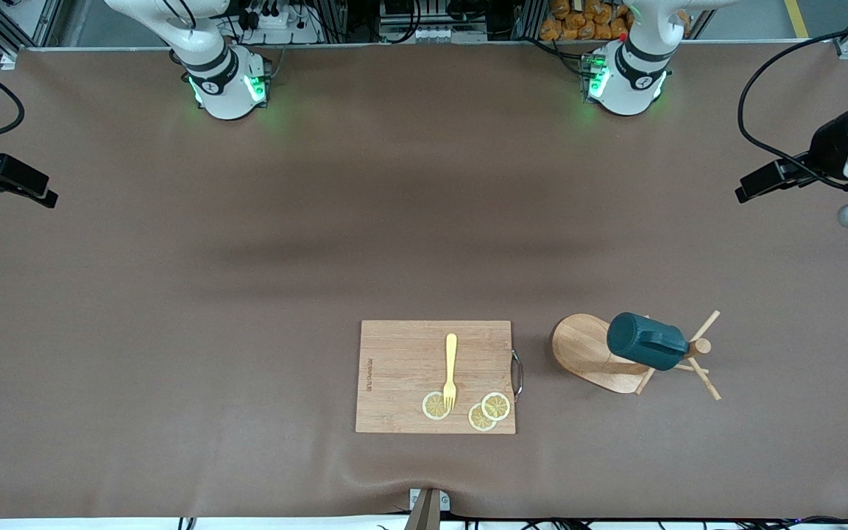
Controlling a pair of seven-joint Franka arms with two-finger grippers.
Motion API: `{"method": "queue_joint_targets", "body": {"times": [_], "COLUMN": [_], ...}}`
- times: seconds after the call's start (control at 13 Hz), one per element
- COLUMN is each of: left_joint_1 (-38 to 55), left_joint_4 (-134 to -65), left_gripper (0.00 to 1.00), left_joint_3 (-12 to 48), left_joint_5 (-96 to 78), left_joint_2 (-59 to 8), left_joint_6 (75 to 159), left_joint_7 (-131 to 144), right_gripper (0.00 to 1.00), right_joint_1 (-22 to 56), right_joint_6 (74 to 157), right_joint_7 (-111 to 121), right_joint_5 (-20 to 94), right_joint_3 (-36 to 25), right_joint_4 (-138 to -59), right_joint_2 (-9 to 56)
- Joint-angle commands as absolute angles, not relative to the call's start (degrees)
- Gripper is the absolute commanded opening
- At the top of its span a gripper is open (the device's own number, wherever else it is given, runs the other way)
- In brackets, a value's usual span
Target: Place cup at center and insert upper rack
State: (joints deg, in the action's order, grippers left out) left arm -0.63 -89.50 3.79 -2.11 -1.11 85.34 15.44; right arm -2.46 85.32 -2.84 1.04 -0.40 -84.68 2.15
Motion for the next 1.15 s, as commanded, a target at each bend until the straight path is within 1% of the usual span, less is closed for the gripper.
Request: {"method": "queue_joint_targets", "body": {"times": [0.0, 0.23, 0.31, 0.69, 1.07], "left_joint_1": [-0.9, -0.9, -0.9, -0.9, -1.0], "left_joint_4": [-95.7, -99.4, -99.5, -99.0, -96.9], "left_gripper": [1.0, 1.0, 1.0, 1.0, 1.0], "left_joint_3": [4.0, 3.9, 3.9, 3.9, 3.9], "left_joint_5": [0.5, 1.8, 1.8, 2.1, 2.0], "left_joint_2": [3.5, 5.7, 6.0, 6.0, 6.2], "left_joint_6": [89.9, 92.9, 93.1, 93.0, 92.4], "left_joint_7": [10.3, 7.4, 6.9, 7.6, 7.1], "right_gripper": [1.0, 1.0, 1.0, 1.0, 1.0], "right_joint_1": [-2.4, -2.4, -2.4, -2.4, -2.5], "right_joint_6": [84.8, 82.7, 82.7, 80.5, 80.2], "right_joint_7": [-2.8, -3.3, -3.3, -3.4, -3.3], "right_joint_5": [0.9, 0.9, 0.9, 0.8, 0.8], "right_joint_3": [-0.8, -0.8, -0.8, -0.8, -0.8], "right_joint_4": [-84.8, -84.7, -84.7, -84.9, -85.2], "right_joint_2": [2.2, 2.2, 2.1, 2.0, 1.8]}}
